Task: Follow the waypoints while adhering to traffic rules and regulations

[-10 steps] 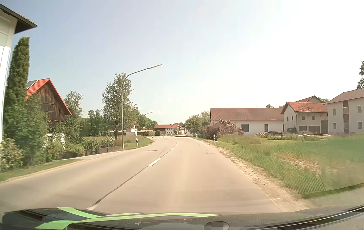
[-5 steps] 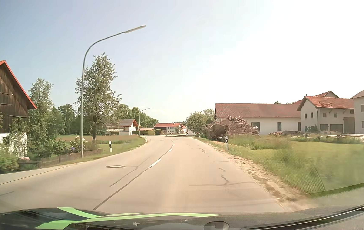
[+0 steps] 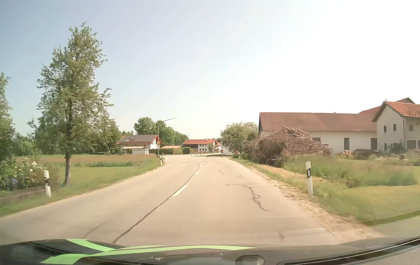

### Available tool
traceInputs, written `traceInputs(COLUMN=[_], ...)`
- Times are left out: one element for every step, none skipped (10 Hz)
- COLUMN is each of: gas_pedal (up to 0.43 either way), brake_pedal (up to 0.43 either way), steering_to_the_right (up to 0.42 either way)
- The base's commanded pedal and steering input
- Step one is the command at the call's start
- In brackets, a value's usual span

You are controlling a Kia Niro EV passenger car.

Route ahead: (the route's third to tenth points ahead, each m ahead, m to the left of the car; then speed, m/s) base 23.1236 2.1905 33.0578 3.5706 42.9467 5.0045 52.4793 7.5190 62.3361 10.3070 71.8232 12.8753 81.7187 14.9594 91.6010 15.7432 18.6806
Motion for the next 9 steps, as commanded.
traceInputs(gas_pedal=[0.0,0.0,0.0,0.0,0.0,0.0,0.0,0.0,0.02], brake_pedal=[0.0,0.0,0.0,0.0,0.0,0.0,0.0,0.0,0.0], steering_to_the_right=[-0.019,-0.019,-0.019,-0.021,-0.023,-0.023,-0.023,-0.024,-0.026])
